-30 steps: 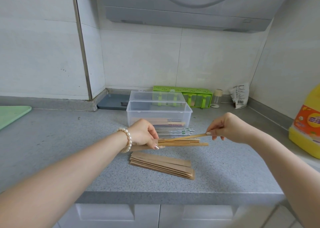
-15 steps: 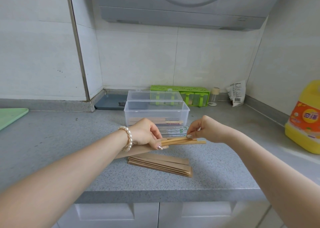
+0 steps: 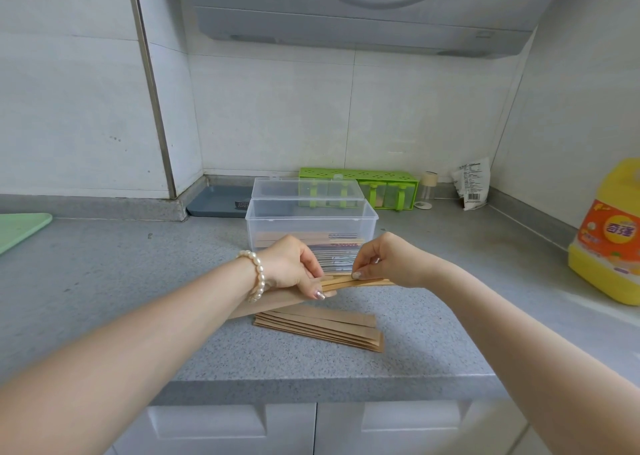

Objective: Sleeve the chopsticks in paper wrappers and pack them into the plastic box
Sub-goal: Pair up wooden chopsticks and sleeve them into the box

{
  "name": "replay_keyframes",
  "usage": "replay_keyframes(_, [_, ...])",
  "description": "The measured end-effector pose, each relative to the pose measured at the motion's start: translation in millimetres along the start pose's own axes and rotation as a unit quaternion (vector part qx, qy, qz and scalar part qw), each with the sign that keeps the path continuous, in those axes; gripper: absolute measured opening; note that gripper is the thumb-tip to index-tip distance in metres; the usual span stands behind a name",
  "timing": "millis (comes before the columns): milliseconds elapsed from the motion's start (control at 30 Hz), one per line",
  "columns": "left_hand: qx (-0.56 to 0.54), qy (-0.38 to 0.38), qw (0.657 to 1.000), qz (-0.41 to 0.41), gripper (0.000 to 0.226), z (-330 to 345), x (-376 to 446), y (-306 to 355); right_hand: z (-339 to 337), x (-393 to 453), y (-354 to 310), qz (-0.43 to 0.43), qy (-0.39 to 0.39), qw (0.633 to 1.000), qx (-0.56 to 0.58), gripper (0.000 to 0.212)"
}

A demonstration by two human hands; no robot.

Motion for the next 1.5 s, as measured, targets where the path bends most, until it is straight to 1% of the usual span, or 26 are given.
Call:
replay_keyframes(300, [-0.013, -0.003, 1.0, -0.007, 0.025, 3.0, 0.9, -0.7, 11.9, 3.5, -12.8, -0.013, -0.007, 1.0, 0.01, 0.009])
replay_keyframes(733, [0.0, -0.008, 1.0, -0.014, 0.025, 5.7, -0.1, -3.9, 24.2, 8.9, -18.4, 0.003, -0.016, 1.0, 0.017, 0.011])
replay_keyframes(800, [-0.013, -0.008, 1.0, -0.011, 0.023, 5.5, -1.1, -2.0, 19.3, 6.2, -20.1, 0.0, -0.018, 1.0, 0.018, 0.012])
replay_keyframes(900, [-0.013, -0.008, 1.0, -0.005, 0.021, -0.3, -0.9, 3.2, -17.5, -1.0, -13.8, 0.014, 0.022, 1.0, 0.012, 0.018])
replay_keyframes(967, [-0.007, -0.002, 1.0, -0.01, 0.02, -7.3, -1.6, 2.8, -47.4, -7.5, 2.2, 0.045, 0.047, 0.997, 0.05, 0.018])
replay_keyframes(1033, [-0.006, 0.004, 1.0, -0.015, 0.02, -12.7, -1.4, 0.5, -61.7, -12.7, 22.7, 0.065, 0.044, 0.992, 0.102, 0.016])
replay_keyframes(1100, [-0.009, 0.008, 1.0, -0.018, 0.02, -13.9, -1.9, -1.3, -57.5, -14.4, 40.5, 0.084, 0.029, 0.986, 0.139, 0.015])
replay_keyframes(1167, [-0.013, 0.008, 1.0, -0.014, 0.021, -11.6, -1.4, 0.7, -50.8, -15.6, 52.0, 0.096, 0.035, 0.981, 0.163, 0.012])
replay_keyframes(1267, [-0.011, 0.003, 1.0, -0.007, 0.02, -5.5, -0.6, 4.2, -45.4, -16.4, 58.5, 0.101, 0.04, 0.972, 0.209, 0.007])
replay_keyframes(1367, [-0.007, 0.003, 1.0, -0.002, 0.019, -3.1, -0.7, 7.9, -38.9, -16.2, 56.8, 0.092, 0.028, 0.971, 0.217, 0.005])
replay_keyframes(1500, [-0.014, 0.009, 1.0, -0.005, 0.02, -4.3, -0.9, 8.6, -38.2, -13.2, 54.9, 0.074, 0.05, 0.963, 0.255, 0.004])
Point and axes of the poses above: each hand's wrist, its own x-axis towards the middle knuckle, its own z-axis out of the palm, y = z × x, the point moved 8 cm from there along x, towards the middle knuckle, and after that the axes turned 9 degrees about z, right-handed, at the moved point
